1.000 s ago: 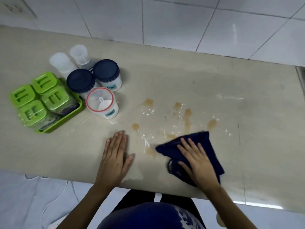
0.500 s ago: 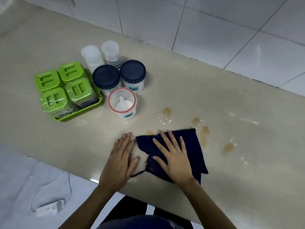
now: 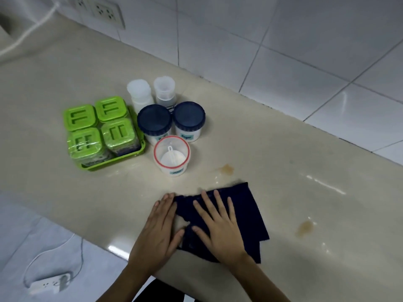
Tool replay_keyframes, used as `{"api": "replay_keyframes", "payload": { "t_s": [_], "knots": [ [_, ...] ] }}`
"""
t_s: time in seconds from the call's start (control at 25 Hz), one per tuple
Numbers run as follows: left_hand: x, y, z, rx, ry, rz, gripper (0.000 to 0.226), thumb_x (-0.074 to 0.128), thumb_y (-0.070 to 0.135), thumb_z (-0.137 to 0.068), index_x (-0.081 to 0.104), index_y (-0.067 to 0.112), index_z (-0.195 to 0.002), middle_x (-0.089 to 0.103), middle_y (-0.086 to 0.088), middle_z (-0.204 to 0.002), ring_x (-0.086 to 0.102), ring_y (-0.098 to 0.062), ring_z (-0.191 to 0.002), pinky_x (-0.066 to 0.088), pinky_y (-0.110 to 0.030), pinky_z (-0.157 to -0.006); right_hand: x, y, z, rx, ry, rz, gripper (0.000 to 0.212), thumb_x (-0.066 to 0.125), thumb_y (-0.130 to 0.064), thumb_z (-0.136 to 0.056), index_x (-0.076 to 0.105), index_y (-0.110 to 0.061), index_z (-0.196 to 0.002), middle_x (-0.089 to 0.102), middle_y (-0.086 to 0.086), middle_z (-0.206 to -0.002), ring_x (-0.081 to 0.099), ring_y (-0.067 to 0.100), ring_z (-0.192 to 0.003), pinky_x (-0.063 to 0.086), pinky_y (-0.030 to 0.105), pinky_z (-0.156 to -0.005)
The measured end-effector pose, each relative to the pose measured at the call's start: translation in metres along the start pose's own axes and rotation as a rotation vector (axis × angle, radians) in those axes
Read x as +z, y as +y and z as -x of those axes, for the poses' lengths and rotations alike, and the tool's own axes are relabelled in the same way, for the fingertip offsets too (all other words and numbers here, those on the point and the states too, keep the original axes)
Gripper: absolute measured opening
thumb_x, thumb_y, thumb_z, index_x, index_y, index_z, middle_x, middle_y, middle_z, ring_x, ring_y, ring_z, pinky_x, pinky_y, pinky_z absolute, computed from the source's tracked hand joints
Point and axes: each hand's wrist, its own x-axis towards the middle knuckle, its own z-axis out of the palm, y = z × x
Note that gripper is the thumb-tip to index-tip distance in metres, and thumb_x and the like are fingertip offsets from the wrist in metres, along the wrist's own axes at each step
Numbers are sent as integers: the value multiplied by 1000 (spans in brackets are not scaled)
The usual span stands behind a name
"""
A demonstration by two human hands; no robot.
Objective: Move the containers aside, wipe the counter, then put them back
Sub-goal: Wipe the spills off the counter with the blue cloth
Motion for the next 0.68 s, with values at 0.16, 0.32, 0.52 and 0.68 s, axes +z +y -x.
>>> {"api": "replay_keyframes", "payload": {
  "t_s": [0.16,0.32,0.52,0.68],
  "knots": [
    [0,1,-1,19,11,-2,66,38,47,-96,32,5,-147,24,-10,-158,14,-19,-148,14,-37,-119,-17,90,-46,239,91,-58,62,21,-59,-95,28,-28,-148,18,-5,-159,13,20,-148,17,46,-118],
    [0,-1,-1,30,42,5,65,42,45,-95,35,6,-145,24,-9,-158,17,-20,-148,16,-38,-119,-28,125,-62,480,85,-58,70,12,-62,-91,21,-26,-150,12,0,-161,6,25,-148,7,48,-120],
    [-2,0,1,20,42,29,64,41,45,-95,32,7,-147,24,-9,-158,16,-18,-148,15,-36,-119,-5,23,-24,174,64,-38,59,22,-54,-97,26,-27,-149,17,0,-160,10,29,-148,9,50,-117],
    [-4,0,-2,22,48,64,66,43,41,-95,25,8,-150,20,-7,-159,11,-15,-149,7,-31,-121,-10,59,-53,-76,73,-37,55,29,-52,-97,33,-26,-146,24,-1,-158,17,23,-147,21,50,-114]
  ]
}}
